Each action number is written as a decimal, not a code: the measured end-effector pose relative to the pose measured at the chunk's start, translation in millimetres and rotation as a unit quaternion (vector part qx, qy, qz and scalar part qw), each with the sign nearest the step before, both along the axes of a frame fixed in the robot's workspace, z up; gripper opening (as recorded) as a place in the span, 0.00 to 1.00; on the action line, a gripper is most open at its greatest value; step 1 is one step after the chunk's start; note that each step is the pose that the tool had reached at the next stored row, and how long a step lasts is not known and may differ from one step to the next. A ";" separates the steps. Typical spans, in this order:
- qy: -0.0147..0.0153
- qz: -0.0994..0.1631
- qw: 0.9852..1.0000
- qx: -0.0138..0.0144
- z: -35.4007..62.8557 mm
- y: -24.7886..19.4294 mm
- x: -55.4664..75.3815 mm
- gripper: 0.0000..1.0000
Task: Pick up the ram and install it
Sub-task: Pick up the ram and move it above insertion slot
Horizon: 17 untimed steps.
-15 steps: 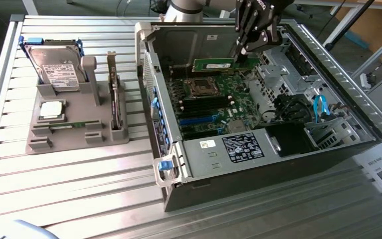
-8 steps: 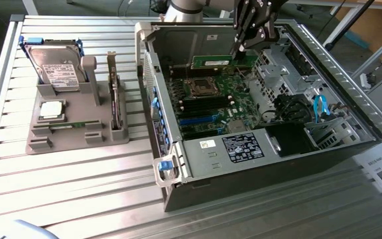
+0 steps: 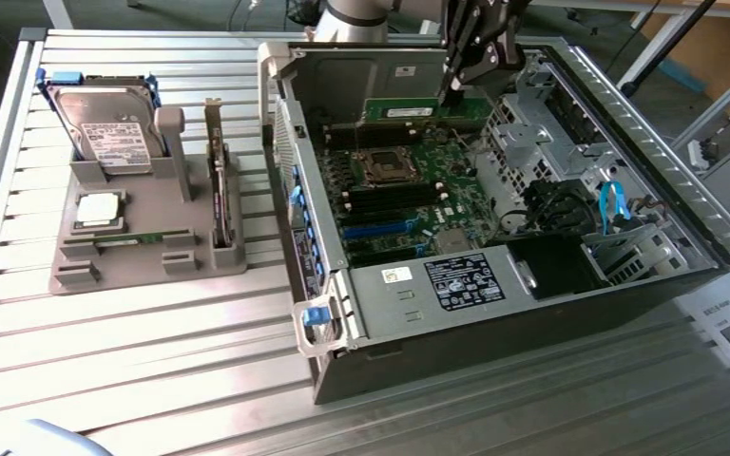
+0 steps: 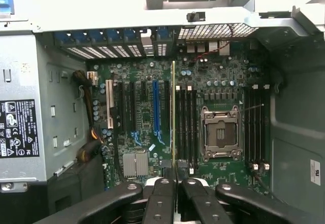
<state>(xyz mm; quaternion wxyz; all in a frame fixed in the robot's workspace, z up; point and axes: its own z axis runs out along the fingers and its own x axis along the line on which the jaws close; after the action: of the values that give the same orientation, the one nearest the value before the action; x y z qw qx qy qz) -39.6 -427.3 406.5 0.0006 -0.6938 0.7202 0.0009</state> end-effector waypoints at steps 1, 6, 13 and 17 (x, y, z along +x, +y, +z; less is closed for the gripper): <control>0.000 0.000 1.000 0.000 -0.1 1.5 0.0 0.12; 0.000 0.000 1.000 0.000 -0.7 6.9 0.0 0.12; 0.000 0.000 1.000 0.000 -1.5 11.8 0.1 0.12; 0.000 0.000 1.000 0.000 -1.5 11.8 0.0 0.12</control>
<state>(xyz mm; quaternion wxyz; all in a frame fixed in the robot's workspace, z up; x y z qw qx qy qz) -39.6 -415.4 405.0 0.0007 -0.6938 0.7202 0.0009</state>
